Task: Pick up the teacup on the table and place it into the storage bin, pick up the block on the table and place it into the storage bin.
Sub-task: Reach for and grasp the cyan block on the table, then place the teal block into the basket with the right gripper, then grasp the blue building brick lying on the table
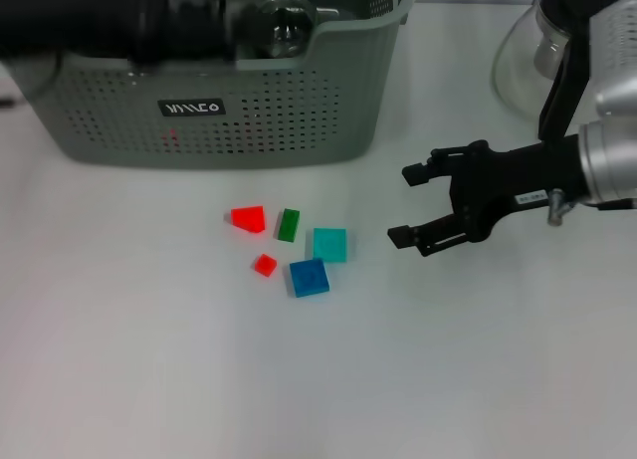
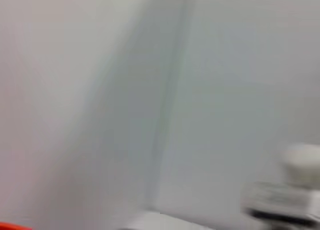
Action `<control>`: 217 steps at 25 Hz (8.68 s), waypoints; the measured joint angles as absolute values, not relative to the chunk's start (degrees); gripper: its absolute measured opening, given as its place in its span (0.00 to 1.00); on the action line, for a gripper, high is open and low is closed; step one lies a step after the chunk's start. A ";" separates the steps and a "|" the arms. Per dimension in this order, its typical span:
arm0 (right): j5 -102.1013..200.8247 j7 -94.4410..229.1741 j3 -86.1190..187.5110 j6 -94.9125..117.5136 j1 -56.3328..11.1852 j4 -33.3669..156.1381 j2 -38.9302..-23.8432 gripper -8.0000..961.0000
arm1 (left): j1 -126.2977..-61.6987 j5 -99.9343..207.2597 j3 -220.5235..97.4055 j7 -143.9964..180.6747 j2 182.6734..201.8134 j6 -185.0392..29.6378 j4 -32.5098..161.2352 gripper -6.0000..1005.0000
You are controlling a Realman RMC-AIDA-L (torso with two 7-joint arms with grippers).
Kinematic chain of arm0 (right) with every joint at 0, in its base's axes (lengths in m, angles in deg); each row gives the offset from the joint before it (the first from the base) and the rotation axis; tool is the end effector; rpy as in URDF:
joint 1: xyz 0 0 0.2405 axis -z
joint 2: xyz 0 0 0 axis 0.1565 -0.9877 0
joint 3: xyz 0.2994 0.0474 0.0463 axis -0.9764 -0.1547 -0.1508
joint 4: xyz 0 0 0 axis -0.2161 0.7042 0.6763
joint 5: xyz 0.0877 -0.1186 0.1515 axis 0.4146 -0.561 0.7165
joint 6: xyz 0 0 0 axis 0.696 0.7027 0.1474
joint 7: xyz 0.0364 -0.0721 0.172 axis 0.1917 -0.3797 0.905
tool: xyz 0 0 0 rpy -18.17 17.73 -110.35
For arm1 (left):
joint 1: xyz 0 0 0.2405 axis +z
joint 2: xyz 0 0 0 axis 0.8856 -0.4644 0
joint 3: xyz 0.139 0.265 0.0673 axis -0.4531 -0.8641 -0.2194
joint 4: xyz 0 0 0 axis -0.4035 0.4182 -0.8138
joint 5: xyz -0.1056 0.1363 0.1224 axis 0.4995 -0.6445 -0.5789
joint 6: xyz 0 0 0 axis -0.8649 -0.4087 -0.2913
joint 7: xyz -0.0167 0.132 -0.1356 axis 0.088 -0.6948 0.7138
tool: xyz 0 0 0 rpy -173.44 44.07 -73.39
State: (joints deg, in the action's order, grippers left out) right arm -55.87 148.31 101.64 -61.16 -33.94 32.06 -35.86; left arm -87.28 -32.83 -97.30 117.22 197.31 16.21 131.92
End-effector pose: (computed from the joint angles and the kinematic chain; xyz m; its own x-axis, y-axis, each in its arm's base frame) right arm 0.2383 0.3997 -0.1145 0.9528 -0.2453 -0.1787 -0.2564 -0.9657 -0.0416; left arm -0.2059 0.3590 0.0395 0.7428 0.1572 0.6508 0.3586 -0.9143 -0.1884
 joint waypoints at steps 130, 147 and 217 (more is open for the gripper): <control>-61.92 200.33 105.60 -38.60 -57.16 23.65 -36.03 0.57 | -79.62 -51.86 -85.98 81.59 195.45 18.54 111.64 0.92; -50.62 181.65 109.73 -65.20 -43.58 7.14 -38.57 0.96 | -79.63 -51.95 -86.58 81.56 195.45 18.76 111.74 0.92; -47.36 162.65 147.04 -37.47 -42.27 27.73 -39.92 0.95 | -83.95 -56.36 -91.33 84.80 196.82 15.02 107.66 0.88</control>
State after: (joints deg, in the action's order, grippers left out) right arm -47.36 162.65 147.04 -37.47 -42.27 27.73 -39.92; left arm -83.95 -56.36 -91.33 84.80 196.82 15.02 107.66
